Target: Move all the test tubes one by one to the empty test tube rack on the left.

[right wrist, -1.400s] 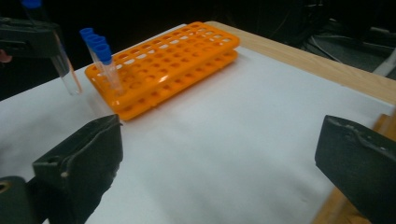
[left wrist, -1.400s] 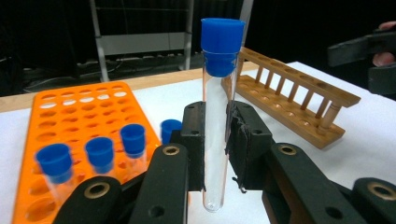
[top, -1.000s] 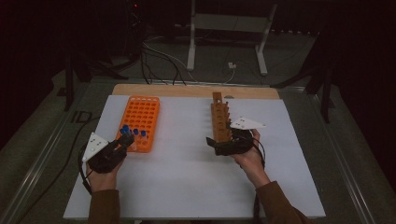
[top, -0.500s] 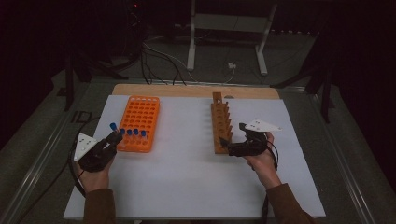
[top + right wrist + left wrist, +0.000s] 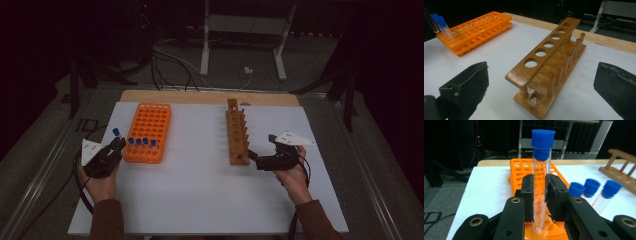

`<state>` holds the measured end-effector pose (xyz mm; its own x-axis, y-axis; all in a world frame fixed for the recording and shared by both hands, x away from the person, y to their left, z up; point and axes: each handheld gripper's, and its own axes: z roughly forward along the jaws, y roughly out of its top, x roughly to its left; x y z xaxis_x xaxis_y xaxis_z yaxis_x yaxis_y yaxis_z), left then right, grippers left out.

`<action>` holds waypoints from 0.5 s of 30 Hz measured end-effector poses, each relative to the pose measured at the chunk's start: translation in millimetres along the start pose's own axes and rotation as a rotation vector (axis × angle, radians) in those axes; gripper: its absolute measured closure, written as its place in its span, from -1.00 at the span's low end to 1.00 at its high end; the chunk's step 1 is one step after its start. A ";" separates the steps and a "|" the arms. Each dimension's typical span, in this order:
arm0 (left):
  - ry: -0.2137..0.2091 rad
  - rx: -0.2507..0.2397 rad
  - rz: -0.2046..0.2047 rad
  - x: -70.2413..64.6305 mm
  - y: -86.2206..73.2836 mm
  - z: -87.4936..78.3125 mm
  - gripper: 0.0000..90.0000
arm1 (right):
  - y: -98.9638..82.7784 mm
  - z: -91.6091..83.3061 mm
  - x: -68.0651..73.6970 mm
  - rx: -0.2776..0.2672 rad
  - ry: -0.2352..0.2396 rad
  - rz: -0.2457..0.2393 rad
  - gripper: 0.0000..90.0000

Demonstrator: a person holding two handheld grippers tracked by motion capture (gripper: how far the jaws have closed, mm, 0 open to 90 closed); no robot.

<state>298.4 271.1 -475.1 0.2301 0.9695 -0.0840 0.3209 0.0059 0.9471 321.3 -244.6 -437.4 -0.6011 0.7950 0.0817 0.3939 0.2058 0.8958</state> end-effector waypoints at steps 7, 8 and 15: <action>0.020 0.045 0.007 5.0 -7.6 9.6 0.71 | -2.9 -3.3 -0.2 0.006 -0.001 -0.003 -0.99; 0.020 0.057 0.012 4.7 -8.9 10.6 0.71 | -3.4 -3.9 -0.5 0.007 -0.003 -0.005 -0.99; 0.013 0.150 0.048 3.0 -14.8 16.8 0.72 | -9.8 -9.6 -3.7 0.016 -0.011 0.003 -0.99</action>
<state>309.8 269.8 -494.6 0.2368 0.9709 -0.0349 0.4437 -0.0761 0.8929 313.0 -255.0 -442.2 -0.5923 0.8018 0.0790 0.4063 0.2126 0.8887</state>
